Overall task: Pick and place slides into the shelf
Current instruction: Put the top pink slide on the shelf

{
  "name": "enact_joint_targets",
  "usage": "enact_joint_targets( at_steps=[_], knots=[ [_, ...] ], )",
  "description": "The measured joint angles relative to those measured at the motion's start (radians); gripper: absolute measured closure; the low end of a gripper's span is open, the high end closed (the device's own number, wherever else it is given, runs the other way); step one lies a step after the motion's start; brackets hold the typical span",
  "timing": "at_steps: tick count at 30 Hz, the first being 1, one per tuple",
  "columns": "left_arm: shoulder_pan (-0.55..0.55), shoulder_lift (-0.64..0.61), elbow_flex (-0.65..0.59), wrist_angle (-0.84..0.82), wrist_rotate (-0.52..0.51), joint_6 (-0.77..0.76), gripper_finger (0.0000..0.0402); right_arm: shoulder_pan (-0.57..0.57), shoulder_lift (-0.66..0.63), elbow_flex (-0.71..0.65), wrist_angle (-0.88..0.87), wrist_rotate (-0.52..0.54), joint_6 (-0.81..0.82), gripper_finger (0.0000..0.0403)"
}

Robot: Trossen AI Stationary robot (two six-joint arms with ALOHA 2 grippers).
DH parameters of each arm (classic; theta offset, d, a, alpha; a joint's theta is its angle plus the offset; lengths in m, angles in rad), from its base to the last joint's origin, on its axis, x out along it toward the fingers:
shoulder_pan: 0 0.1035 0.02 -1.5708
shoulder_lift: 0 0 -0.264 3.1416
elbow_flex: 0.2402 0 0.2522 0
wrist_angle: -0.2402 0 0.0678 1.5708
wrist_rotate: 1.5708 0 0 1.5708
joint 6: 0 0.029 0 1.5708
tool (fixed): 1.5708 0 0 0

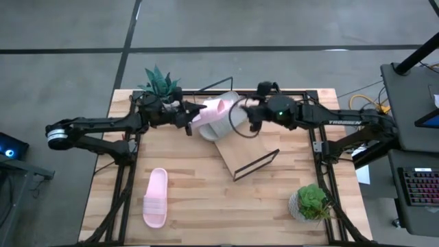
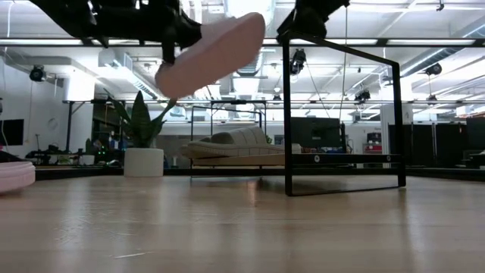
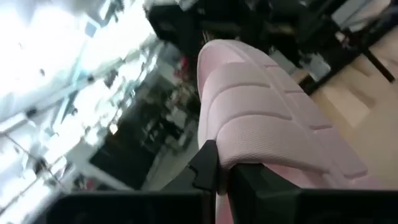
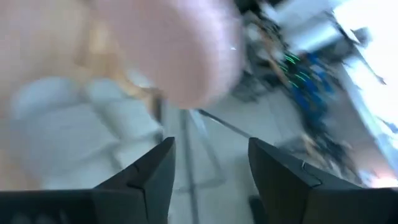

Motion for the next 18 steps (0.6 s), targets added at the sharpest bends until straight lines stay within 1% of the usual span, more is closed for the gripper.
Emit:
enact_joint_targets(
  at_steps=[2, 4, 7, 9, 11, 12, 18],
  knots=[
    [-0.027, 0.042, 0.0, 0.031, -0.075, -0.035, 0.0401, -0.014, -0.014, 0.015, 0.0, 0.035, 0.028, 0.0215],
    [-0.06, 0.084, 0.024, 0.033, -0.164, -0.044, 0.0401, -0.032, -0.032, 0.023, 0.003, 0.037, 0.059, 0.0219],
    [-0.117, 0.155, 0.085, 0.044, -0.327, -0.042, 0.0401, -0.057, -0.053, 0.025, -0.006, 0.037, 0.098, 0.0223],
    [-0.155, 0.205, 0.134, -0.005, -0.439, -0.023, 0.0401, -0.074, -0.074, 0.025, -0.011, 0.037, 0.125, 0.0225],
    [-0.187, 0.244, 0.172, -0.072, -0.53, -0.018, 0.0401, -0.092, -0.096, 0.025, -0.012, 0.041, 0.149, 0.0227],
    [-0.198, 0.262, 0.192, -0.088, -0.556, -0.018, 0.0401, -0.102, -0.106, 0.025, -0.014, 0.041, 0.16, 0.0228],
    [-0.278, 0.329, 0.264, -0.123, -0.627, -0.069, 0.0401, -0.155, -0.163, 0.025, -0.032, 0.041, 0.172, 0.0226]
  ],
)
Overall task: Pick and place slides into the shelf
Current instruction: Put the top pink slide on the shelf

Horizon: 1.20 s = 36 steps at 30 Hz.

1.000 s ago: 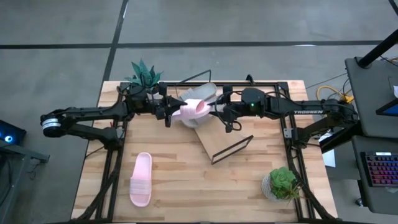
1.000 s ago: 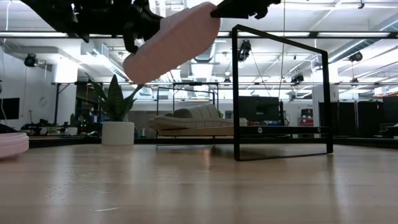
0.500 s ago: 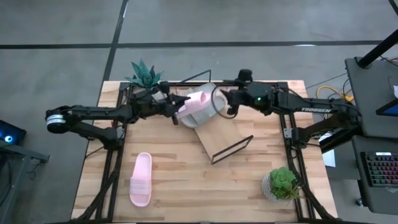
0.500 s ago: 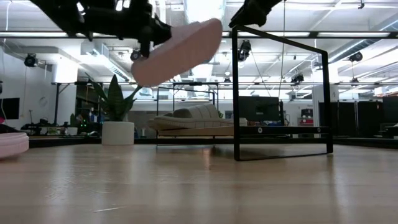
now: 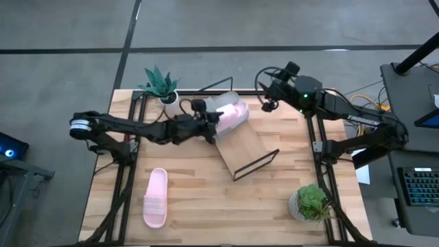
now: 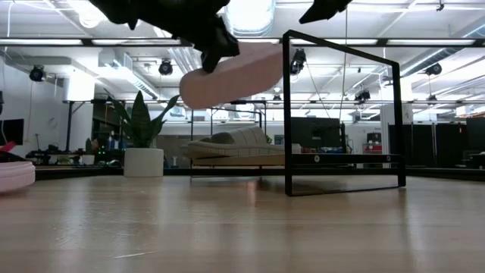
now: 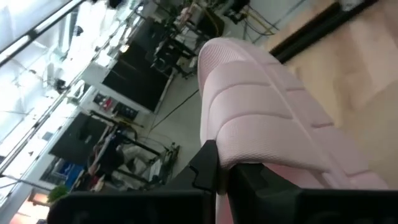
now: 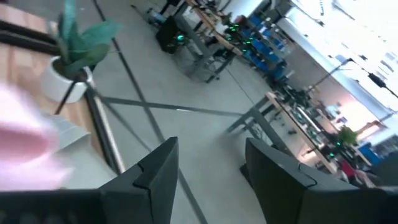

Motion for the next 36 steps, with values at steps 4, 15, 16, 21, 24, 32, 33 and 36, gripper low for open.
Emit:
enact_joint_targets(
  at_steps=[4, 15, 16, 21, 24, 32, 33, 36],
  knots=[
    [-0.044, 0.041, 0.027, 0.007, -0.025, -0.034, 0.0401, -0.035, -0.026, 0.0, -0.002, -0.001, 0.025, 0.0225],
    [-0.082, 0.189, 0.086, 0.068, 0.014, -0.027, 0.0402, -0.065, -0.048, 0.0, -0.003, -0.005, 0.096, 0.0225],
    [-0.084, 0.2, 0.094, 0.067, 0.015, -0.027, 0.0402, -0.065, -0.047, 0.0, -0.003, -0.005, 0.097, 0.0226],
    [-0.085, 0.242, 0.136, 0.077, 0.037, -0.053, 0.0402, -0.065, -0.047, -0.001, -0.009, -0.005, 0.104, 0.023],
    [-0.086, 0.28, 0.153, 0.073, 0.046, -0.071, 0.0402, -0.066, -0.047, -0.002, -0.01, -0.007, 0.103, 0.0229],
    [-0.086, 0.347, 0.165, 0.088, 0.025, -0.028, 0.0402, -0.066, -0.046, -0.002, -0.01, -0.009, 0.097, 0.0232],
    [-0.086, 0.351, 0.165, 0.096, 0.021, -0.023, 0.0402, -0.066, -0.046, -0.002, -0.01, -0.009, 0.097, 0.0232],
    [-0.085, 0.351, 0.165, 0.093, 0.019, -0.021, 0.0402, -0.066, -0.046, -0.002, -0.01, -0.009, 0.097, 0.0232]
  ],
)
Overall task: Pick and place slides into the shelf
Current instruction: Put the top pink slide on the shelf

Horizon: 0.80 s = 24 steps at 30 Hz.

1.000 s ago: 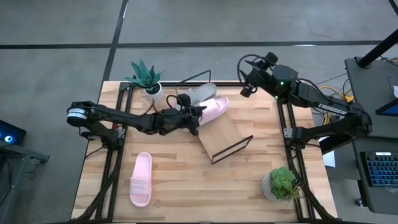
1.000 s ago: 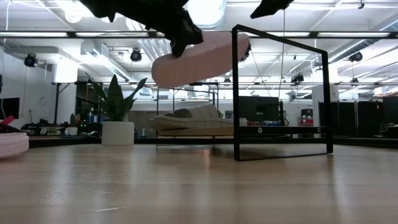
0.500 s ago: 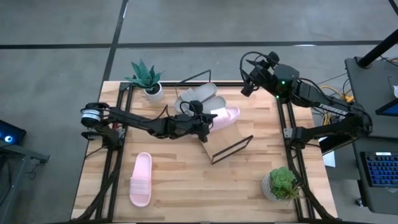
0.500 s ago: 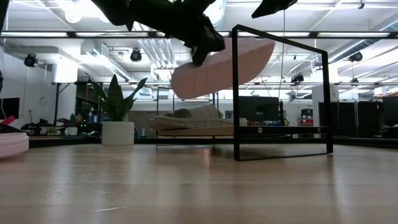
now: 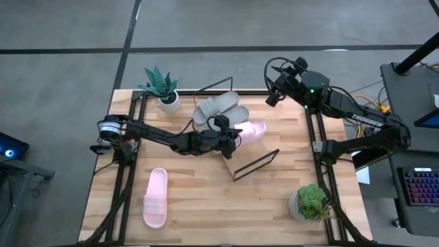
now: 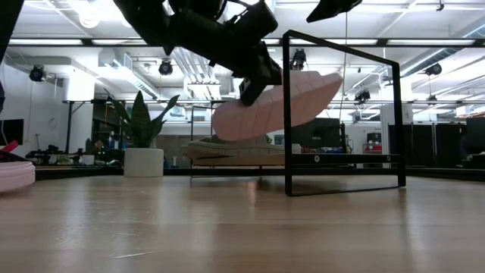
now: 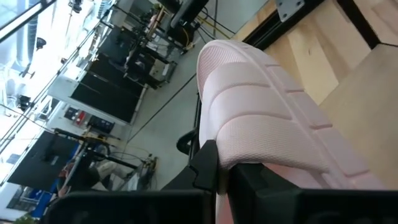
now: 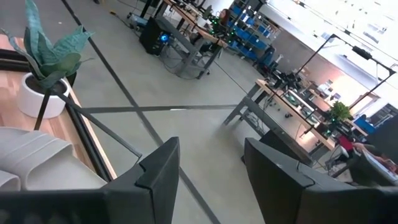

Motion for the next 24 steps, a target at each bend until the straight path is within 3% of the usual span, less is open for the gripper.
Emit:
enact_joint_targets(
  at_steps=[12, 18, 24],
  knots=[
    [0.008, 0.003, 0.0, -0.019, -0.009, -0.002, 0.0381, 0.0, 0.0, 0.0, 0.0, 0.0, 0.0, 0.0235],
    [0.018, 0.008, -0.002, -0.057, -0.008, -0.005, 0.0331, 0.0, 0.0, 0.0, 0.0, 0.0, 0.0, 0.0236],
    [0.019, 0.008, -0.002, -0.055, -0.008, -0.005, 0.0252, 0.0, 0.0, 0.0, 0.0, 0.0, 0.0, 0.0236]
  ],
)
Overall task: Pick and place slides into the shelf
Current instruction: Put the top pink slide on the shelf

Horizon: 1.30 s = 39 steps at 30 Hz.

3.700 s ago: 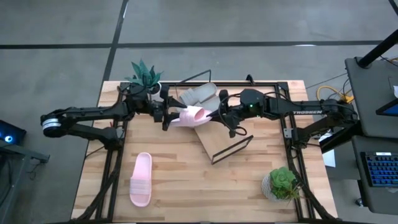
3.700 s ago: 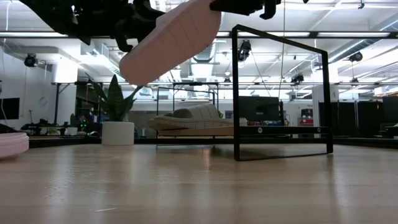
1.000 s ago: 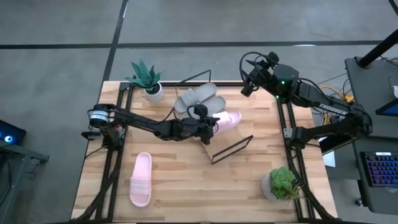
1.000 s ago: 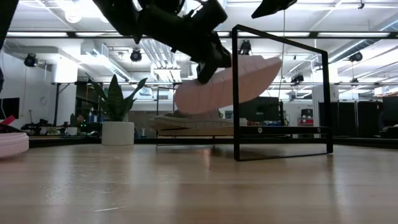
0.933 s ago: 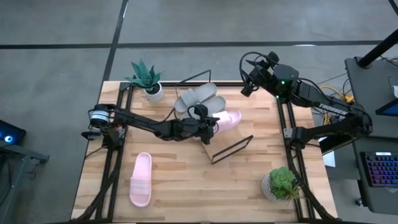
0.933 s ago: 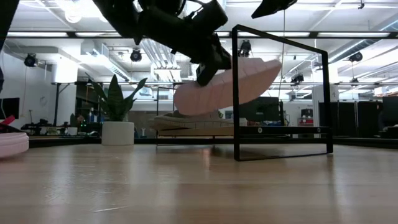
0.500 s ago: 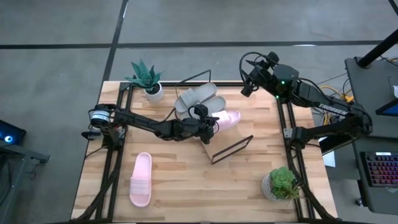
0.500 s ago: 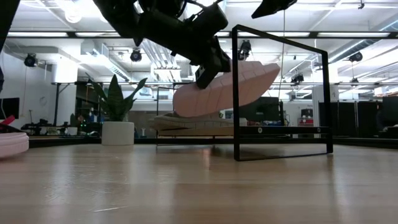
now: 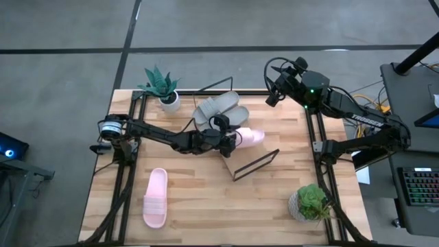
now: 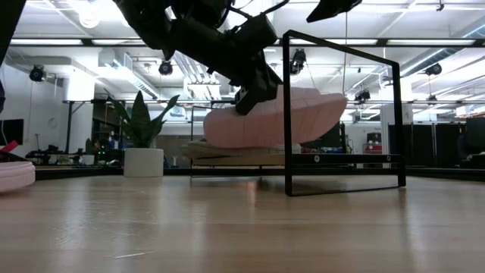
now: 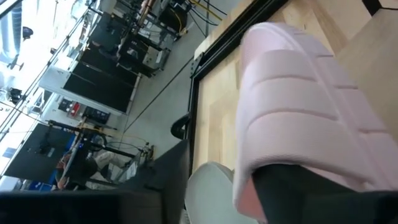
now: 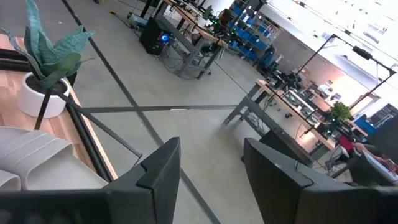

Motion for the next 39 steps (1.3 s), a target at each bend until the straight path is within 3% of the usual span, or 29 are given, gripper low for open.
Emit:
enact_joint_targets(
  at_steps=[8, 15, 39],
  knots=[
    [0.0, 0.0, 0.0, 0.001, 0.0, -0.001, 0.015, 0.0, 0.0, 0.0, 0.0, 0.0, 0.0, 0.0236],
    [0.0, 0.0, 0.0, -0.055, 0.012, -0.002, 0.0103, 0.0, 0.0, 0.0, 0.0, 0.0, 0.0, 0.0236],
    [-0.007, -0.011, 0.004, -0.229, 0.023, 0.157, 0.0096, 0.0, 0.0, 0.0, 0.0, 0.0, -0.004, 0.0236]
  ],
)
